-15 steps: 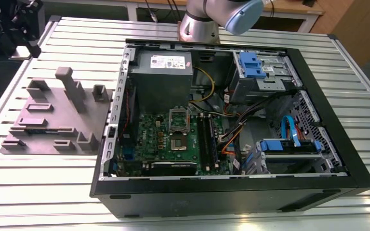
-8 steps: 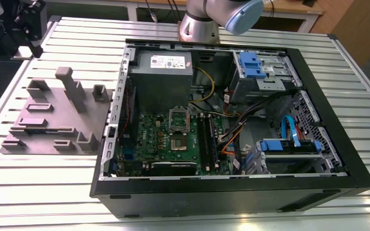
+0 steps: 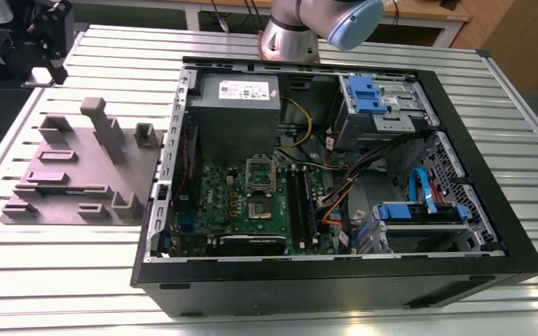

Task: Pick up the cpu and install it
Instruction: 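Pick up the cpu and move it towards the insertion slot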

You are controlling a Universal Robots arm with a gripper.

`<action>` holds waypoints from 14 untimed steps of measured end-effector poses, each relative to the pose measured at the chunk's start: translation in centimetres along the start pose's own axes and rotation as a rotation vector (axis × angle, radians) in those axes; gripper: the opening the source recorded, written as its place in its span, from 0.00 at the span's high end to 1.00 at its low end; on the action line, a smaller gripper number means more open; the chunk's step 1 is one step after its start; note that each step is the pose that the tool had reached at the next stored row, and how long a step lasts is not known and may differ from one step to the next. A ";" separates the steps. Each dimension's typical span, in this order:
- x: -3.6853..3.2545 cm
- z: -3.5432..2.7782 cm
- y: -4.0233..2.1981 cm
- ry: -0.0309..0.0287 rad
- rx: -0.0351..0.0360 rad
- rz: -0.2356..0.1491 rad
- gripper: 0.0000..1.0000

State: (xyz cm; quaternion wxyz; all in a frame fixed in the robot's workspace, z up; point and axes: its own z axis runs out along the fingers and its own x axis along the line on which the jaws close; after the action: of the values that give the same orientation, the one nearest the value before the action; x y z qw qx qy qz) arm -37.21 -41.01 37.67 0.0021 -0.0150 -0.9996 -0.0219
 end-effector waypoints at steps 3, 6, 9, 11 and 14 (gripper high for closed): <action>-0.21 0.00 0.01 0.0001 0.0000 0.000 0.53; -0.48 0.00 0.01 0.0000 0.0000 0.000 0.53; -0.90 -0.01 0.03 0.0001 0.0000 0.000 0.53; -1.26 0.00 0.04 0.0000 0.0000 0.000 0.53; -1.73 0.00 0.05 0.0001 0.0001 0.000 0.53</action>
State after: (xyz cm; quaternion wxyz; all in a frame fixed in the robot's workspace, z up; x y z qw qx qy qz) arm -35.49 -41.01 37.66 0.0022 -0.0150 -0.9996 -0.0219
